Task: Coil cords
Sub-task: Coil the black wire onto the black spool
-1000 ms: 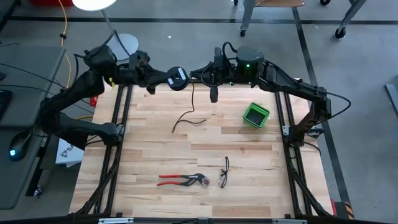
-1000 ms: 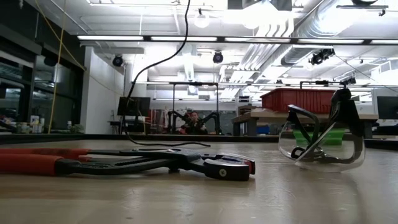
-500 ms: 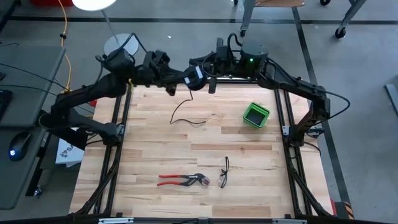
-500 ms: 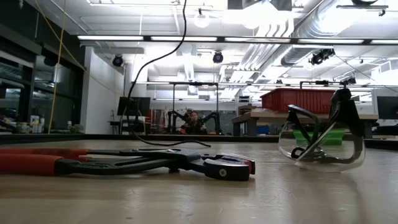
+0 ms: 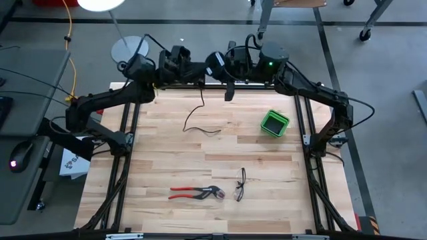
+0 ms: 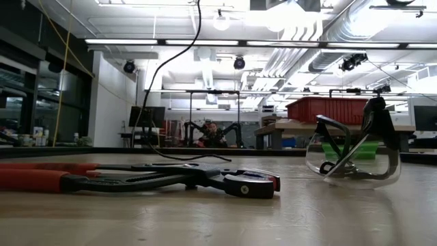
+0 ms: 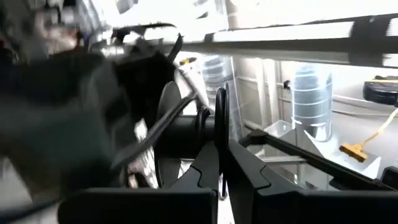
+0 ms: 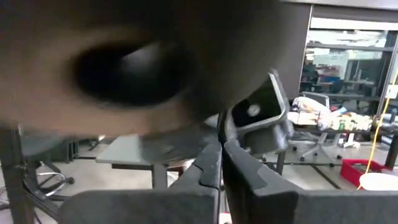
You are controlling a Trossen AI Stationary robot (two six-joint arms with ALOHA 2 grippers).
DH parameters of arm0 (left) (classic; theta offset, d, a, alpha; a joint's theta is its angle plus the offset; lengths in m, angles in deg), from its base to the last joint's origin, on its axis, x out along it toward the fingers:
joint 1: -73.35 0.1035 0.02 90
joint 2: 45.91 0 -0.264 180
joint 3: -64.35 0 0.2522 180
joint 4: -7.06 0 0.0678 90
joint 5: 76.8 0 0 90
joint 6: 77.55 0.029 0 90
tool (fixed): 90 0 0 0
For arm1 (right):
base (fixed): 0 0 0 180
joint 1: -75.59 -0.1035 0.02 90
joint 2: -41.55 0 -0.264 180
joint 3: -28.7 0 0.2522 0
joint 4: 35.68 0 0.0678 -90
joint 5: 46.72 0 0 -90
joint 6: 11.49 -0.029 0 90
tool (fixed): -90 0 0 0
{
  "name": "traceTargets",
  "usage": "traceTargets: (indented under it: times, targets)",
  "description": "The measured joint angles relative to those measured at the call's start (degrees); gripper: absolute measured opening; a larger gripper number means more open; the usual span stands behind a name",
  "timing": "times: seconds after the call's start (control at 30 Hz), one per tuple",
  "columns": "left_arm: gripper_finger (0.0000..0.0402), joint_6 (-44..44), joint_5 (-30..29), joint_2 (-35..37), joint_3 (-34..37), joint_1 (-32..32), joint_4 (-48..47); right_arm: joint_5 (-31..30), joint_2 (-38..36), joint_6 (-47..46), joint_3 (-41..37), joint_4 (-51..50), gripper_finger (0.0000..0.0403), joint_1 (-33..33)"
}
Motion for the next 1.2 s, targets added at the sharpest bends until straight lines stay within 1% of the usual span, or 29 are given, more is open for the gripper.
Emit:
traceTargets:
  times: [0.13, 0.37, 0.53, 0.6, 0.7, 0.8, 0.9, 0.97, 1.03, 1.1, 1.2]
  targets:
    - [0.0003, 5.09, -1.41, 0.11, -0.72, 1.74, 0.5, 0.05, 0.01, -0.8, 0.0, -0.25, 0.0001, 0.07]
    - [0.0002, 11.34, -1.87, 0.24, -6.28, 3.85, -0.42, 0.51, 0.09, -1.76, 0.01, -0.76, 0.0001, -0.24]
    - [0.0001, 15.76, 0.42, 0.24, -9.26, 4.69, -5.76, 0.53, 0.05, -3.63, 0.0, -0.12, 0.0, -0.53]
    - [0.0001, 16.31, 0.83, 0.16, -9.99, 4.78, -7.14, 0.53, 0.05, -4.86, -0.01, -0.23, 0.0006, -0.56]
    - [0.0001, 16.28, 2.12, 0.14, -10.91, 4.78, -7.31, -0.12, 0.05, -4.52, -0.02, -1.61, 0.0035, -1.05]
    - [0.0001, 15.77, 3.68, 0.2, -11.84, 4.72, -7.87, -2.33, -0.01, -2.76, -0.02, -3.41, 0.0084, -1.16]
    - [0.0001, 16.24, 3.85, 0.17, -12.43, 4.19, -8.3, -6.78, -0.01, -1.61, -0.02, -4.77, 0.0136, -1.54]
    - [0.0001, 17.15, 3.86, 0.2, -12.5, 4.17, -8.4, -9.85, -0.01, -0.9, -0.01, -4.64, 0.0163, -2.06]
    - [0.0001, 17.58, 3.84, 0.2, -12.5, 4.19, -8.53, -12.5, -0.06, 1.55, -0.02, -4.54, 0.0181, -2.89]
    - [0.0001, 17.87, 3.8, 0.17, -12.5, 4.04, -8.85, -15.45, -0.08, 3.94, -0.02, -4.41, 0.019, -3.9]
    - [0.0001, 18.83, 3.49, 0.2, -12.5, 3.8, -9.53, -16.23, 0.32, 3.83, -0.02, -2.96, 0.0192, -4.41]
